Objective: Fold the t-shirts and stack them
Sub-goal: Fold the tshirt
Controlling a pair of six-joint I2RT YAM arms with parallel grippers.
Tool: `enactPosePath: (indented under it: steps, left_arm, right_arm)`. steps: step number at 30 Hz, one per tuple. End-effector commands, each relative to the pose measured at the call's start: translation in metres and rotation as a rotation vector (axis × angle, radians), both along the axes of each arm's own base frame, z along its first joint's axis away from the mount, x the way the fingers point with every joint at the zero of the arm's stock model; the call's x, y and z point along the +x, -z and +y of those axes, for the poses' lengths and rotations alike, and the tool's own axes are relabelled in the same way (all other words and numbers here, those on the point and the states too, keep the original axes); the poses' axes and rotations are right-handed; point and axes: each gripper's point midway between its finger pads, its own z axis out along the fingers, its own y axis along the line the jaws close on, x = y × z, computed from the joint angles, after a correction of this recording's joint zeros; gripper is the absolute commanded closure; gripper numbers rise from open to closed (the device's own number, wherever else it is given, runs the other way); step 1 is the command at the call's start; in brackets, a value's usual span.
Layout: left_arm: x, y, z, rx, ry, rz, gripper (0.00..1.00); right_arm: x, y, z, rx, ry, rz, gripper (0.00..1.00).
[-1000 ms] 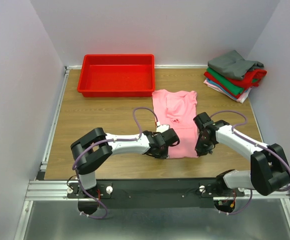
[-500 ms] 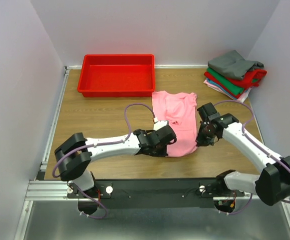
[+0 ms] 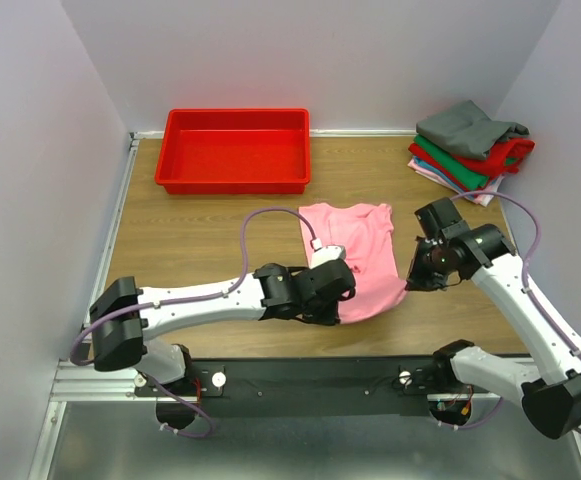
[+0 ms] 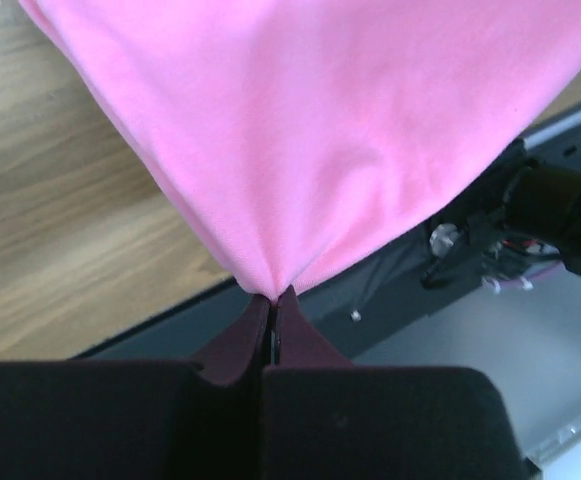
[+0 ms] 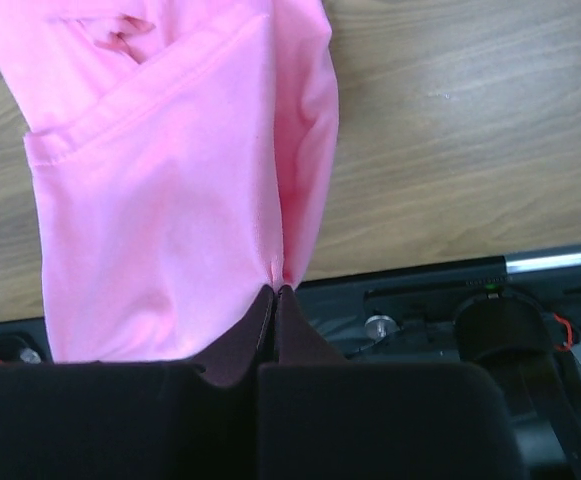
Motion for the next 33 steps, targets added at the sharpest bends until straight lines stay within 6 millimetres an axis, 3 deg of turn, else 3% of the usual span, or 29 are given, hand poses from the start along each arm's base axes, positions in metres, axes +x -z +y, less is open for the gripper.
enactPosePath:
  steps: [1,8,12,23,33]
  left_arm:
    - [-0.025,-0.024,0.003,-0.062,0.030,0.045,1.00]
    - [-0.059,-0.041,-0.011,-0.112,0.105,0.092,1.00]
    - [-0.061,-0.048,-0.007,-0.126,0.089,0.096,1.00]
    - [-0.021,-0.057,0.000,-0.218,-0.010,0.041,1.00]
    - [0.027,-0.039,0.016,-0.219,-0.059,0.006,1.00]
  right_arm:
    - [-0.021,-0.019,-0.005,0.009,-0.005,0.036,0.99]
    - [-0.028,-0.043,0.004,0.094,-0.003,0.004,0.99]
    - [-0.025,-0.049,0.007,0.111,0.022,-0.010,0.99]
    - [0.024,-0.054,0.013,0.089,0.073,-0.124,0.99]
    - [0.076,-0.050,0.022,0.068,0.119,-0.204,0.99]
